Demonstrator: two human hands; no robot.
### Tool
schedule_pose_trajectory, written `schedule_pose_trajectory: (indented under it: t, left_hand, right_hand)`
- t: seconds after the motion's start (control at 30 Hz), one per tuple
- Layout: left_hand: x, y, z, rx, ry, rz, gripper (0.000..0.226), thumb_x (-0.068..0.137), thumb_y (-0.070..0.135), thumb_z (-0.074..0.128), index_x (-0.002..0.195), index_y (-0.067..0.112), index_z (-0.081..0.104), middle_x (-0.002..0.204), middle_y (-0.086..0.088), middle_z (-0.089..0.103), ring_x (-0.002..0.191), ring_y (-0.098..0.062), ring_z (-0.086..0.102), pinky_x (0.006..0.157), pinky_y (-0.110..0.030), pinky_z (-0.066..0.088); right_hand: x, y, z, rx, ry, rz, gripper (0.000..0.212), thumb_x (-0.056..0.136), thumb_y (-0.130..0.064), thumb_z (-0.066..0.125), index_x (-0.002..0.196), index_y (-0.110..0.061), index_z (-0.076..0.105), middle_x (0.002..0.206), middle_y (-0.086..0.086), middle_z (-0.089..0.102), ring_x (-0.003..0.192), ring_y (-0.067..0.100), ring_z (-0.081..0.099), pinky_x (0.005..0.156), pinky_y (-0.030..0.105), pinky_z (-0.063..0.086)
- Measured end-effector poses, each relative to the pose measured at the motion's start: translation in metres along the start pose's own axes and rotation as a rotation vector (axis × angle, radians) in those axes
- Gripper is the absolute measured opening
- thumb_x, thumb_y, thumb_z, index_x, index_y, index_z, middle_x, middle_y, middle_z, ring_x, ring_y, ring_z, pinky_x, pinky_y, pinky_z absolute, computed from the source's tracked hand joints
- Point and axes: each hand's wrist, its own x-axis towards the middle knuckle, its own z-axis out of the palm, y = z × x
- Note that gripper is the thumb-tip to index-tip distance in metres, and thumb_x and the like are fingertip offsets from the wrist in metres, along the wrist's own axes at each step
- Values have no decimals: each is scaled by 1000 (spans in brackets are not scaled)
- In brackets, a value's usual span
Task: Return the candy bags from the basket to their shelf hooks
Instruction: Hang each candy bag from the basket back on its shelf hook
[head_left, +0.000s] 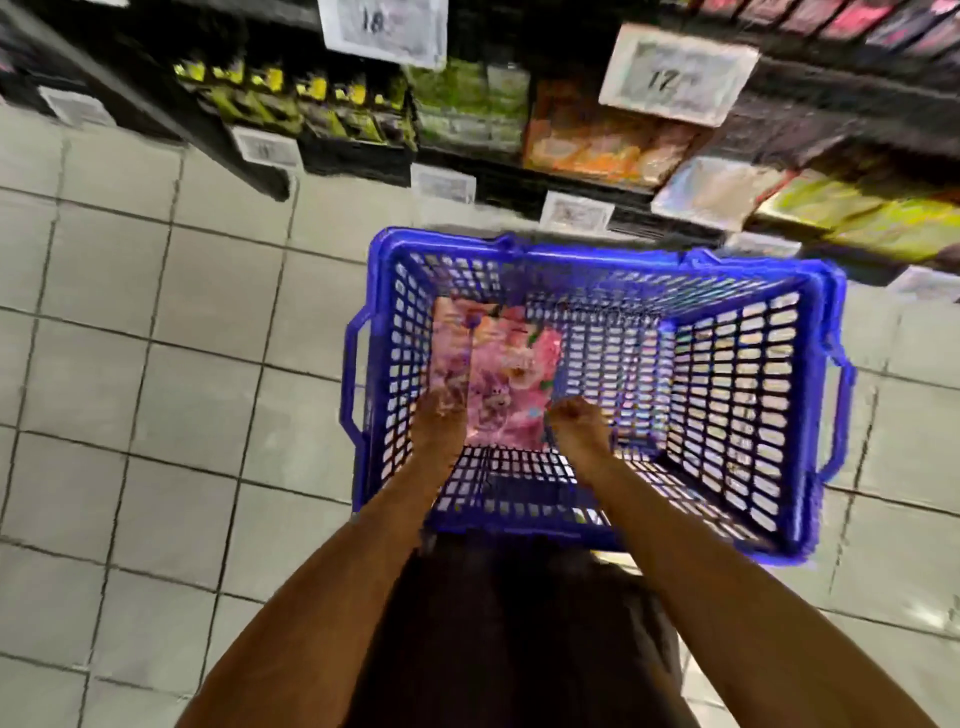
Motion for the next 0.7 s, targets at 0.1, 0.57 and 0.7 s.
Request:
schedule_pose_trajectory:
  t: [0.1, 0.57, 0.7]
  left_hand:
    - [29, -8, 21, -29, 127, -27, 35, 97, 18, 54, 129, 3, 50, 123, -14, 61, 99, -26, 59, 68, -20, 47]
    - [46, -12, 51, 31, 187, 109, 37, 96, 17, 57, 125, -6, 57, 118, -25, 66, 98, -32, 68, 75, -26, 53]
    - [68, -14, 56, 202, 113, -47, 38, 101, 28, 44, 127, 1, 55, 129, -21, 58, 88, -13, 57, 74, -20, 46]
  right_hand:
    - [31, 13, 16, -53, 2, 45, 10, 83, -2, 70, 90, -5, 63, 82, 7, 66, 74, 7, 65, 73, 29, 43]
    - [76, 41, 42, 11, 50, 184, 62, 73, -35, 82, 122, -9, 57, 115, 14, 66, 99, 27, 67, 84, 42, 59]
    - [79, 47, 38, 162, -101, 149, 47, 69, -25, 86, 109, -9, 66, 75, -2, 72, 61, 12, 70, 53, 24, 56]
